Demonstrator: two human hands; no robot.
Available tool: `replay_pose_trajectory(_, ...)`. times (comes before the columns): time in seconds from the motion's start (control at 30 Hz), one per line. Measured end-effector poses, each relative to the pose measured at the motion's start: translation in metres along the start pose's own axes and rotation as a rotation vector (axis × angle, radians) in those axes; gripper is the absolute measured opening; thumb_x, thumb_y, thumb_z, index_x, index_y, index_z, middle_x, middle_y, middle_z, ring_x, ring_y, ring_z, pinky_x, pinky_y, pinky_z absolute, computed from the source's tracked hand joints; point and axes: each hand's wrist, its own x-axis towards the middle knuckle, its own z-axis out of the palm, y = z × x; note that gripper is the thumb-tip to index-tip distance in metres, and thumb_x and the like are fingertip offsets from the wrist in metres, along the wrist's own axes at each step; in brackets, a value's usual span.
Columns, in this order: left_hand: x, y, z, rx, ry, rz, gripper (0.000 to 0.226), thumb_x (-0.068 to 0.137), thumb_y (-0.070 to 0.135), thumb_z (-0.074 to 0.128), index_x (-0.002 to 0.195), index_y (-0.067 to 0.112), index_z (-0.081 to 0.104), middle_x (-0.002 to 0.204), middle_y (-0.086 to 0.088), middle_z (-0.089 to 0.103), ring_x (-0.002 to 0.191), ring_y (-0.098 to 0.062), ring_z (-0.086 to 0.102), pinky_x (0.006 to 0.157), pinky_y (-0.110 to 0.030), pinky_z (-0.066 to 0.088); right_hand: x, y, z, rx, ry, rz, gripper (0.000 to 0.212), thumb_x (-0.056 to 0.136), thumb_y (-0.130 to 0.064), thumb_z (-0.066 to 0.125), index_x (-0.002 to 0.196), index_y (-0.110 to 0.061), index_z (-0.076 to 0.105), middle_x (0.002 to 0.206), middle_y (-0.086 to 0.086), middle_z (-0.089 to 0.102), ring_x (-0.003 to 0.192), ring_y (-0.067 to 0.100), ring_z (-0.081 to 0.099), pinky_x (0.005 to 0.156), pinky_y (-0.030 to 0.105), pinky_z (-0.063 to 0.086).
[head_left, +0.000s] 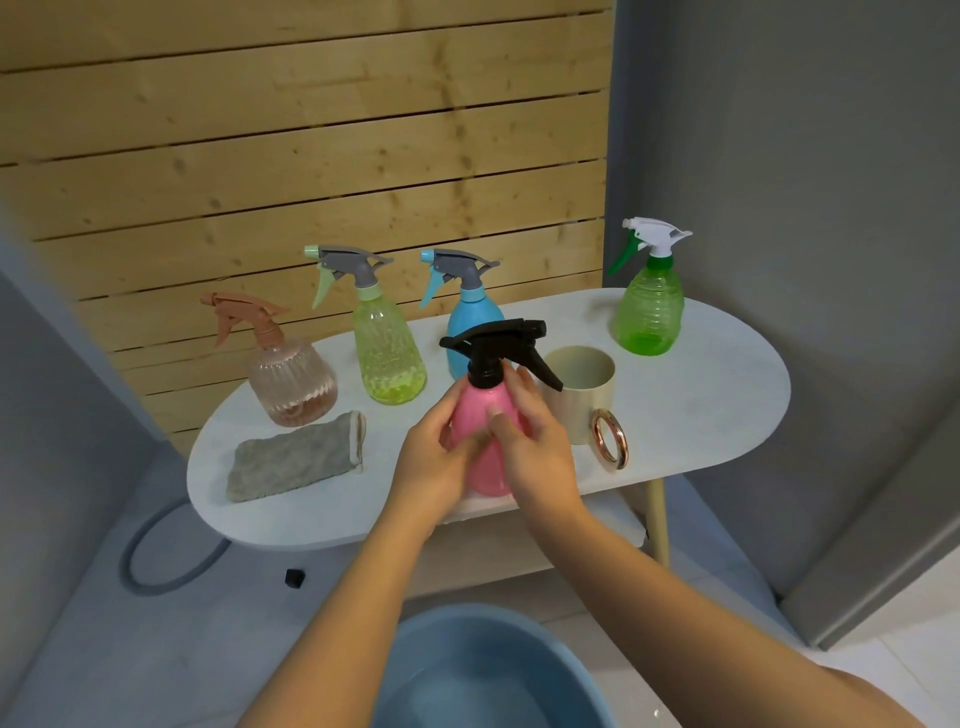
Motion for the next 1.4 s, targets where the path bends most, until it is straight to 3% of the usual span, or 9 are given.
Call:
replay_pose_trajectory(0.1,0.0,-0.001,-0.002,0.038,0.008,0.011,0.054,0.086,0.027,0.066,0.133,0.04,0.044,0.113,0.029,0.056,0.104,0.01,0.056,0.084,-0.011,0.047,-0.001,-0.001,-0.015,0.048,-0.043,0.024,0.05,0.093,0.005,0.041,0.121,-0.034,0.057,0.128,-0.013,0.054,0.118,0.002,0.051,0.103,0.023,0.041)
replay_pose_trajectory(0.33,-0.001,-0.001,-0.002,0.092,0.003,0.028,0.056,0.085,0.033,0.065,0.136,0.04,0.042,0.12,0.021,0.057,0.108,0.003,0.055,0.088,-0.019,0.047,0.0,-0.016,-0.044,0.073,-0.089,0.021,0.032,0.093,0.001,0.045,0.11,-0.016,0.067,0.11,-0.007,0.064,0.091,-0.013,0.059,0.065,0.001,0.043)
replay_pose_trajectory(0.43,-0.001,-0.004,-0.002,0.075,-0.011,0.029,0.061,0.084,0.038,0.066,0.14,0.036,0.042,0.13,0.014,0.057,0.117,-0.006,0.054,0.096,-0.029,0.047,0.008,-0.018,-0.044,-0.031,-0.188,-0.002,0.034,0.097,-0.021,0.05,0.13,-0.026,0.054,0.12,-0.016,0.058,0.094,-0.021,0.054,0.076,0.001,0.043)
replay_pose_trajectory(0.5,-0.002,-0.002,-0.001,0.069,-0.01,0.028,0.06,0.085,0.034,0.066,0.14,0.035,0.043,0.129,0.014,0.058,0.116,-0.005,0.055,0.096,-0.028,0.048,0.02,-0.017,-0.046,-0.141,-0.255,0.01,0.042,0.096,-0.033,0.05,0.137,-0.031,0.046,0.134,-0.015,0.05,0.115,-0.007,0.05,0.095,0.013,0.042)
replay_pose_trajectory(0.67,0.0,-0.002,0.0,0.069,0.002,0.029,0.056,0.087,0.026,0.066,0.136,0.039,0.043,0.125,0.015,0.058,0.112,-0.001,0.056,0.091,-0.021,0.047,0.041,-0.01,-0.046,-0.198,-0.318,0.04,0.04,0.097,-0.03,0.049,0.137,-0.033,0.046,0.141,-0.009,0.048,0.125,0.007,0.046,0.105,0.03,0.039)
replay_pose_trajectory(0.9,0.001,-0.002,-0.002,0.036,0.014,-0.002,0.059,0.084,0.022,0.068,0.135,0.037,0.041,0.115,0.023,0.055,0.098,0.017,0.052,0.081,-0.008,0.046,0.049,-0.011,-0.034,-0.198,-0.166,-0.017,0.025,0.073,-0.026,0.077,0.092,-0.023,0.061,0.105,-0.002,0.065,0.104,0.014,0.059,0.093,0.037,0.048)
replay_pose_trajectory(1.07,0.002,0.001,-0.002,0.029,0.006,-0.011,0.058,0.083,0.022,0.069,0.134,0.034,0.044,0.11,0.027,0.056,0.092,0.022,0.053,0.075,-0.004,0.045,0.052,-0.017,-0.026,-0.096,-0.352,0.015,0.039,0.079,-0.016,0.069,0.117,-0.014,0.061,0.116,0.006,0.066,0.111,0.021,0.06,0.098,0.035,0.047)
replay_pose_trajectory(1.27,0.003,-0.003,0.0,0.039,0.002,-0.007,0.047,0.088,0.023,0.063,0.133,0.027,0.051,0.117,0.014,0.063,0.109,-0.001,0.059,0.088,-0.019,0.049,0.039,-0.014,-0.005,-0.199,-0.082,-0.054,0.035,0.075,-0.029,0.077,0.105,-0.018,0.061,0.101,-0.001,0.066,0.098,0.015,0.061,0.089,0.034,0.051)
replay_pose_trajectory(1.4,0.002,-0.001,-0.001,0.013,-0.009,-0.006,0.053,0.085,0.022,0.067,0.133,0.03,0.048,0.12,0.018,0.059,0.1,0.015,0.056,0.084,-0.009,0.047,0.035,-0.011,-0.004,-0.076,-0.126,-0.009,0.02,0.073,-0.035,0.056,0.091,-0.034,0.065,0.114,0.008,0.062,0.108,0.023,0.056,0.1,0.044,0.043)
